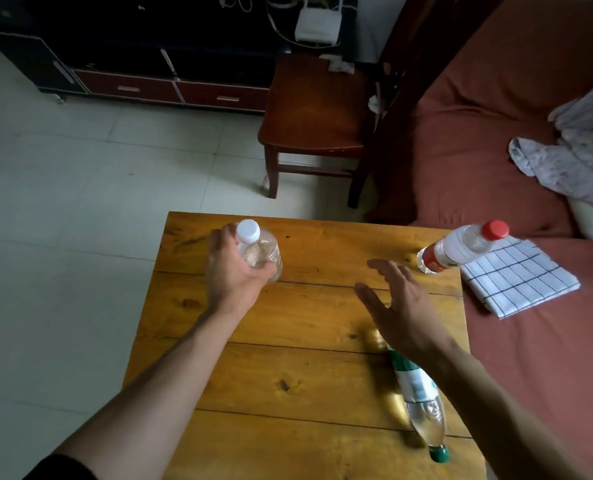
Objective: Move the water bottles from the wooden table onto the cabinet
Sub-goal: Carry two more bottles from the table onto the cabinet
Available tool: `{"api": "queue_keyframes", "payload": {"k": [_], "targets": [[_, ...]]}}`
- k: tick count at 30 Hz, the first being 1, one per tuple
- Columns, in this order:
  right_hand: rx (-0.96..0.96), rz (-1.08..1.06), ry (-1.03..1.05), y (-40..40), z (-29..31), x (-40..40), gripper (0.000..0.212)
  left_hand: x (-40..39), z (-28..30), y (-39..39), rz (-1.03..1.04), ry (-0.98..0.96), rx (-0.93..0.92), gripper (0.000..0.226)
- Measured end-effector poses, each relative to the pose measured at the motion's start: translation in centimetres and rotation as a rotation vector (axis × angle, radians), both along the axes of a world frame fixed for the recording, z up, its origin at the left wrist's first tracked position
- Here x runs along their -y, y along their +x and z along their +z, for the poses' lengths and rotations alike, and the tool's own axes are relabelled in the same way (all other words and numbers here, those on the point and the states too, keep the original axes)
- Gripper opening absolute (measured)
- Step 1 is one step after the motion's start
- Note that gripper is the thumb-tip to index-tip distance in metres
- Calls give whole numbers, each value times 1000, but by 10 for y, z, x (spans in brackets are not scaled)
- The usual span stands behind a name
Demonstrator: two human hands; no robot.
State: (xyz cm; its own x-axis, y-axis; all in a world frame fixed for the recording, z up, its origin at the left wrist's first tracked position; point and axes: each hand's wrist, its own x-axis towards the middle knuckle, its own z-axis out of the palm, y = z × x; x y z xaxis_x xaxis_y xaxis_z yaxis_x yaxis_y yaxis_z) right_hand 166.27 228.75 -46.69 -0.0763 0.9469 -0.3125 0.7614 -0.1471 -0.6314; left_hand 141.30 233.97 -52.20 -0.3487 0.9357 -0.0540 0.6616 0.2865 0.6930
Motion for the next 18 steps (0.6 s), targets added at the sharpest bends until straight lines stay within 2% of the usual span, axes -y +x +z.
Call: {"api": "queue_keyframes", "payload": {"k": [6,18], "targets": [[31,-81,31,49,0,24,56,5,3,55,-106,42,-8,74],[51,-191,38,121,-4,28,56,1,-2,145,-287,99,-6,74]]}}
